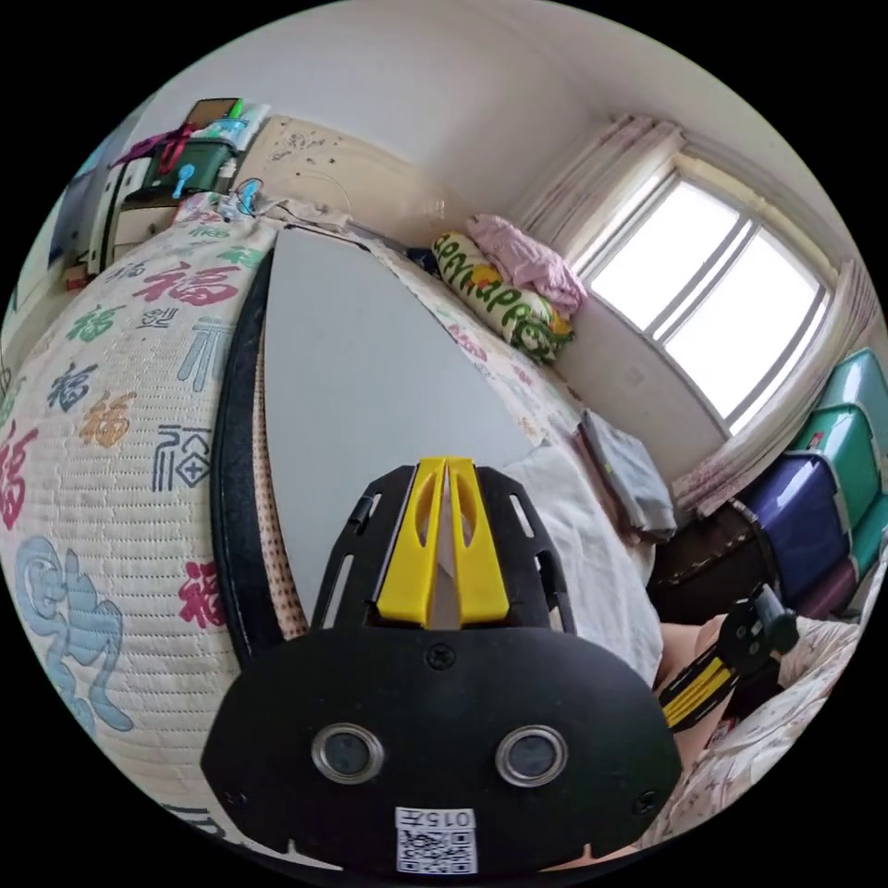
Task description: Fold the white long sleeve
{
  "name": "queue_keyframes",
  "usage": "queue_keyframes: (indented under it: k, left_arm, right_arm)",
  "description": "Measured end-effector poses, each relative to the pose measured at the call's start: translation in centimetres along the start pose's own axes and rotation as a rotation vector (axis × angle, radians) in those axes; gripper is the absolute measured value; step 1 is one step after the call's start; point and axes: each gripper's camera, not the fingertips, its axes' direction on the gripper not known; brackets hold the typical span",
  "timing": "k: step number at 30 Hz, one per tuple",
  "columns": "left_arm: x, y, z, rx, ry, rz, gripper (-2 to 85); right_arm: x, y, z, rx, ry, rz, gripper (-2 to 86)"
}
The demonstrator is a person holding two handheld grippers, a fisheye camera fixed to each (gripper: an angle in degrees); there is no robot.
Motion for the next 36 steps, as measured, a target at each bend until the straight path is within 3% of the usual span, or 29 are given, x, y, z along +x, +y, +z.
queue_keyframes:
  k: [4, 7, 14, 24, 30, 36]
  left_arm:
    - [1.8, -0.9, 2.8, -0.122, 0.120, -0.055, 11.9]
    - [5.0, -1.4, 5.7, -0.215, 0.062, -0.008, 10.7]
    - [9.3, -1.9, 4.7, -0.160, -0.048, 0.031, 3.2]
    - [13.5, -1.2, 4.6, -0.186, -0.192, 0.045, 7.1]
    - [20.9, -4.9, 0.0, -0.099, -0.149, 0.209, 8.0]
    - [28.5, -10.7, 7.0, -0.215, -0.015, 0.326, 9.5]
  right_arm:
    - [1.3, -0.9, 1.1, -0.020, -0.012, 0.030, -0.3]
    - [2.4, -1.2, 2.1, -0.019, -0.027, 0.049, -0.2]
    - [3.1, -1.5, 3.7, -0.011, -0.029, 0.003, -0.4]
    - [4.6, -3.1, 5.2, -0.129, -0.083, -0.039, -0.5]
    - [5.1, 4.1, -5.9, 0.257, 0.025, 0.045, 4.1]
    - [10.9, 18.8, -13.7, 0.657, 0.103, 0.486, 4.8]
